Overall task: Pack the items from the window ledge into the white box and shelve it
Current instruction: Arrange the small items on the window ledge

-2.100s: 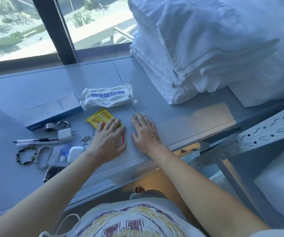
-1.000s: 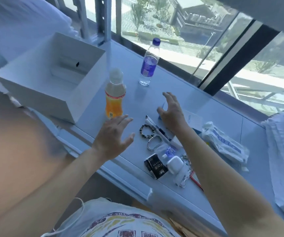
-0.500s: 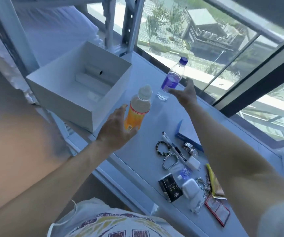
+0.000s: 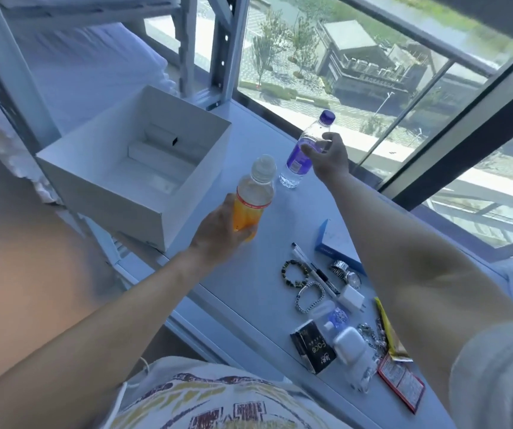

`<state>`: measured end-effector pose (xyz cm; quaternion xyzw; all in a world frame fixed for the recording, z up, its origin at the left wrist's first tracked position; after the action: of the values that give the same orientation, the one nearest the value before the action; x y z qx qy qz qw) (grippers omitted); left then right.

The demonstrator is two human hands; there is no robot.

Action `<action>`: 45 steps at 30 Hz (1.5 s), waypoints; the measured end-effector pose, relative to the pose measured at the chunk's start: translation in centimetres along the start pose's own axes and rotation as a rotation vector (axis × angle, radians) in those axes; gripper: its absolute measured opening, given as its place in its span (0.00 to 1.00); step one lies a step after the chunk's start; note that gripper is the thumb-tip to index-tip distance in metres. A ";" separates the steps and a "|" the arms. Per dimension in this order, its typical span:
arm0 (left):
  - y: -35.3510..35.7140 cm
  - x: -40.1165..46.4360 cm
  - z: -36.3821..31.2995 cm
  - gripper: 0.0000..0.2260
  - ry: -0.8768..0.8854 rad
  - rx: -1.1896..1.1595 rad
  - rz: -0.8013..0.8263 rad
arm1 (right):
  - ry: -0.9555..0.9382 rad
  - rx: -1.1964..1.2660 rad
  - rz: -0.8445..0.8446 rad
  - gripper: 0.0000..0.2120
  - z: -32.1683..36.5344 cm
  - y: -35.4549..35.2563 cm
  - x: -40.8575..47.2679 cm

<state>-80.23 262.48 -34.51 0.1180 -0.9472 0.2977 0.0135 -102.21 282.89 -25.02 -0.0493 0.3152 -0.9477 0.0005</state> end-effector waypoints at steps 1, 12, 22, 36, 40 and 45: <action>0.2 0.3 -0.1 0.28 0.002 0.001 0.000 | -0.014 -0.009 -0.007 0.25 -0.1 -0.5 -0.3; 7.1 6.0 -4.8 0.25 0.058 -0.007 0.151 | -0.026 -0.104 -0.102 0.18 -5.8 -9.0 -4.9; 14.9 9.7 -10.2 0.26 0.123 0.012 0.256 | 0.060 -0.156 -0.104 0.24 -10.9 -15.3 -8.5; 18.2 9.7 -10.6 0.26 0.062 0.005 0.404 | 0.404 -0.382 0.115 0.38 -16.7 -13.7 -11.7; 16.8 8.5 -8.0 0.29 0.028 0.017 0.387 | 0.354 -0.521 0.245 0.30 -17.2 -10.9 -13.5; 14.2 6.4 -6.6 0.25 0.012 -0.004 0.379 | 0.291 -0.584 0.257 0.29 -17.3 -10.1 -14.7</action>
<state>-90.02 276.13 -36.44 -0.0644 -0.9531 0.2935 -0.0371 -88.88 301.77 -34.10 0.1281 0.5735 -0.8068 0.0607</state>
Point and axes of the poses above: each hand's wrist, its own x-axis towards the middle knuckle, its own y-axis out of the palm, z = x × y, the point moved 9 cm from there along x, towards the middle knuckle, and after that the axes turned 2 degrees about -x, right-handed, at the moved point
